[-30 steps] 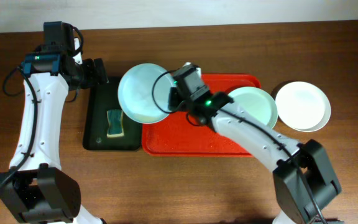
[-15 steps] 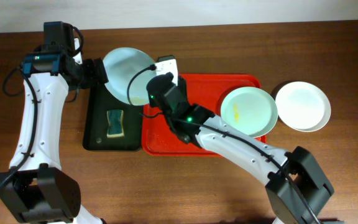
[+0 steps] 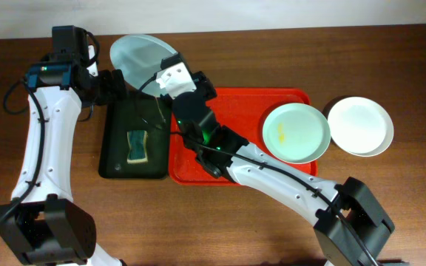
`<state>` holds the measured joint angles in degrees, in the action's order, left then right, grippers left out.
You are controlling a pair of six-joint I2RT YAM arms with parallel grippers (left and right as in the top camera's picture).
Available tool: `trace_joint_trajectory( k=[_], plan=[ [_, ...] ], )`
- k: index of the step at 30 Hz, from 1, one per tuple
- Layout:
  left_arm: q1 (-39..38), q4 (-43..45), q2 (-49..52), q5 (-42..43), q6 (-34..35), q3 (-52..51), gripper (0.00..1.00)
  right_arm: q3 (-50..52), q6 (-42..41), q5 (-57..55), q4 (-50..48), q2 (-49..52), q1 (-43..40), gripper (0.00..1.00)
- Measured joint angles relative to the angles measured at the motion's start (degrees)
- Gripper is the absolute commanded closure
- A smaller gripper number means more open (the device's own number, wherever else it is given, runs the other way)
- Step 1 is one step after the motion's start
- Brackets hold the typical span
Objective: Clean dirty plates on tray and stack at the side
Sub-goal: 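Carry the pale-green plate right and set it onto the white plate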
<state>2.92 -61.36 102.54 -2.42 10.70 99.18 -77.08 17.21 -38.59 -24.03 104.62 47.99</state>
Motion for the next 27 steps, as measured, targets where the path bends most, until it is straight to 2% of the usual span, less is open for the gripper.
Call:
trace_joint_trajectory(
  k=[8, 14, 20, 24, 27],
  plan=[
    [0.0, 0.02, 0.0, 0.0, 0.0, 0.0, 0.01, -0.02, 3.28, -0.22, -5.55, 0.0, 1.95, 0.96],
    [0.0, 0.02, 0.0, 0.0, 0.0, 0.0, 0.01, -0.02, 8.17, 0.76, -6.08, 0.0, 1.95, 0.96],
    [0.0, 0.02, 0.0, 0.0, 0.0, 0.0, 0.0, -0.02, 8.87, 1.62, -6.05, 0.0, 1.57, 0.96],
    [0.0, 0.0, 0.0, 0.0, 0.0, 0.0, 0.01, -0.07, 3.39, 2.12, -3.06, 0.0, -0.2, 0.96],
    [0.0, 0.02, 0.0, 0.0, 0.0, 0.0, 0.01, -0.35, -7.61, 2.75, 5.05, 0.0, -2.95, 0.96]
  ],
)
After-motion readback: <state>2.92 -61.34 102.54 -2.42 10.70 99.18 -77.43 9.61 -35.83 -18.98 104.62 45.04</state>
